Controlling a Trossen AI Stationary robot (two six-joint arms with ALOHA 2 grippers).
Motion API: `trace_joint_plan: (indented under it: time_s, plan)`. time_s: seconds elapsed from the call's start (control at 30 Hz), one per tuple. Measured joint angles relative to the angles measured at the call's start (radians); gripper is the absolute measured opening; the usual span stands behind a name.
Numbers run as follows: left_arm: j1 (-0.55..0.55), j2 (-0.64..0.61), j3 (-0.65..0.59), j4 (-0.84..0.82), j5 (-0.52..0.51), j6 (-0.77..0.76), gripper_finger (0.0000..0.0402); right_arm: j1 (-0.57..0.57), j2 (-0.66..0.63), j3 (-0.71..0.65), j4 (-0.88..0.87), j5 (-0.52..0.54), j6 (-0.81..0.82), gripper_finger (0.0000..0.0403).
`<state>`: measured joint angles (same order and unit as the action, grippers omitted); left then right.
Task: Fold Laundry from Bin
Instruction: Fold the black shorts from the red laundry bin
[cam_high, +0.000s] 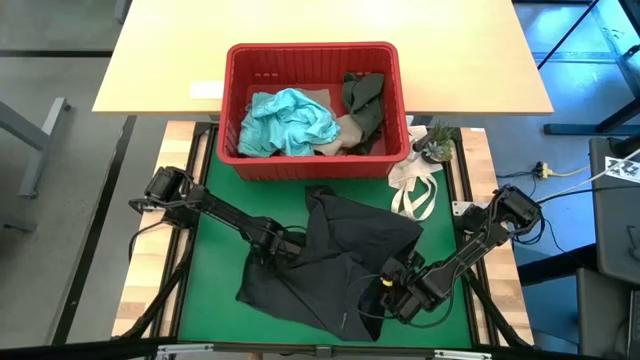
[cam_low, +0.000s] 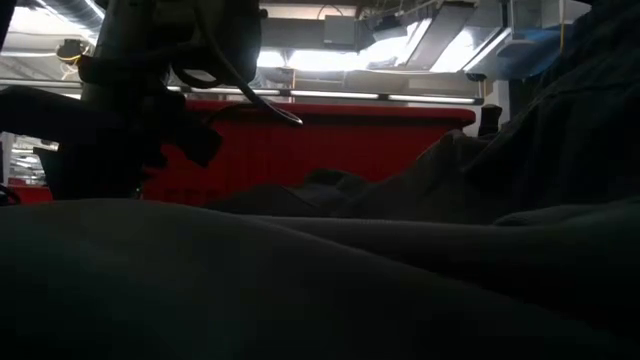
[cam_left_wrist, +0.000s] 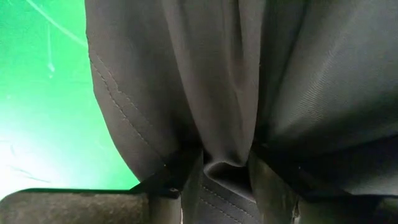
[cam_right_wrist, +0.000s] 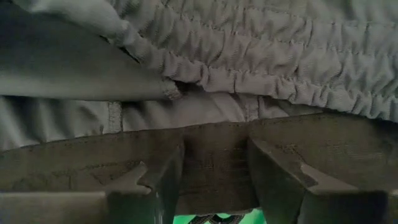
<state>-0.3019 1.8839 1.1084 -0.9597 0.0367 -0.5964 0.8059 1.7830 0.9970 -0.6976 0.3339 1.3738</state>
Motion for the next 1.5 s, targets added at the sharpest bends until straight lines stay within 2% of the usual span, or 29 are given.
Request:
trace_joint_plan:
  time_s: [0.2,0.33,0.77,0.97,1.13,1.33,1.43,1.5]
  plan:
    - [0.0,0.0,0.0,0.006,0.002,0.0,0.0124,0.004,-0.085,0.064,-0.046,0.0,-0.03,0.0182]
    - [0.0,0.0,0.001,0.008,0.003,0.001,0.0124,0.009,-0.101,0.102,-0.046,0.052,-0.101,0.0182]
    - [0.0,0.0,0.002,0.015,0.002,0.002,0.0124,0.012,-0.094,0.129,0.126,0.251,-0.509,0.0182]
    - [0.0,0.0,0.002,0.015,0.0,0.002,0.0124,-0.009,-0.082,0.129,0.191,0.248,-0.646,0.0182]
    - [0.0,0.0,0.002,0.015,0.0,0.002,0.0124,-0.028,-0.051,0.129,0.193,0.171,-0.721,0.0182]
    - [0.0,0.0,0.002,0.014,-0.001,0.003,0.0124,-0.034,-0.033,0.128,0.21,0.203,-0.745,0.0181]
    - [0.0,0.0,0.002,0.014,-0.001,0.003,0.0124,-0.034,-0.033,0.128,0.208,0.193,-0.755,0.016]
    - [0.0,0.0,0.002,0.014,-0.001,0.003,0.0124,-0.034,-0.032,0.128,0.208,0.172,-0.755,0.0129]
